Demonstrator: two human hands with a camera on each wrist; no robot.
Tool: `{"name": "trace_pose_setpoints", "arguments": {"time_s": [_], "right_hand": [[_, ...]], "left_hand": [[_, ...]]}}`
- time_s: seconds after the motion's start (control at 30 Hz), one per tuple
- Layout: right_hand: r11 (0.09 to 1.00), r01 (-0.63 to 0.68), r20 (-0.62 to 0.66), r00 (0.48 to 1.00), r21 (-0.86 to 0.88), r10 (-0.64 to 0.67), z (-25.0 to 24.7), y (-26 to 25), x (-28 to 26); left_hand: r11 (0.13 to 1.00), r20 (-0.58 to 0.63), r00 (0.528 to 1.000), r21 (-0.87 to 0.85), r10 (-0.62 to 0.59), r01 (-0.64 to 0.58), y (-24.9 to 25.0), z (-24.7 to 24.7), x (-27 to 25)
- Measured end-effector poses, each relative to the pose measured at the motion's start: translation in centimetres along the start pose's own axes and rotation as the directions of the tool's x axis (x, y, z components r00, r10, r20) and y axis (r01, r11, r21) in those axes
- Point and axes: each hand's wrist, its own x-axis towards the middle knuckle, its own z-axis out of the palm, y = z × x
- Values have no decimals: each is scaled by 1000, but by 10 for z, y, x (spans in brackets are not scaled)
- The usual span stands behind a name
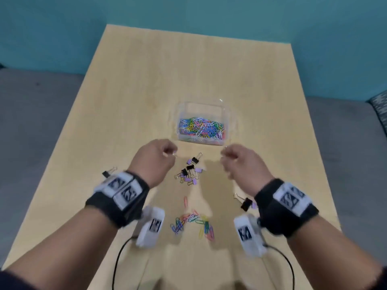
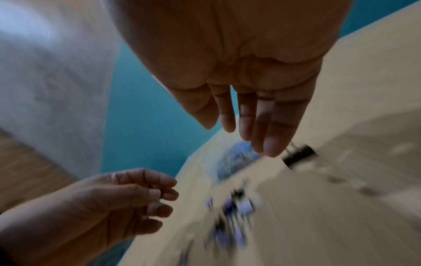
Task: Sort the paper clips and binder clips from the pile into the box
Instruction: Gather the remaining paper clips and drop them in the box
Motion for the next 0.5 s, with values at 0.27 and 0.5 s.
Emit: {"name": "trace_pose_setpoints", "arguments": {"time_s": [0.27,0.5], "right_hand": [[959,-91,487,846,-268,216,57,40,-113],[982,-17,231,971,-189,61,81,28,-102]], "left_hand": [[977,359,909,90,-211,191,-56,50,-118],[991,120,991,127,-60,45,-45,63,-113]]}}
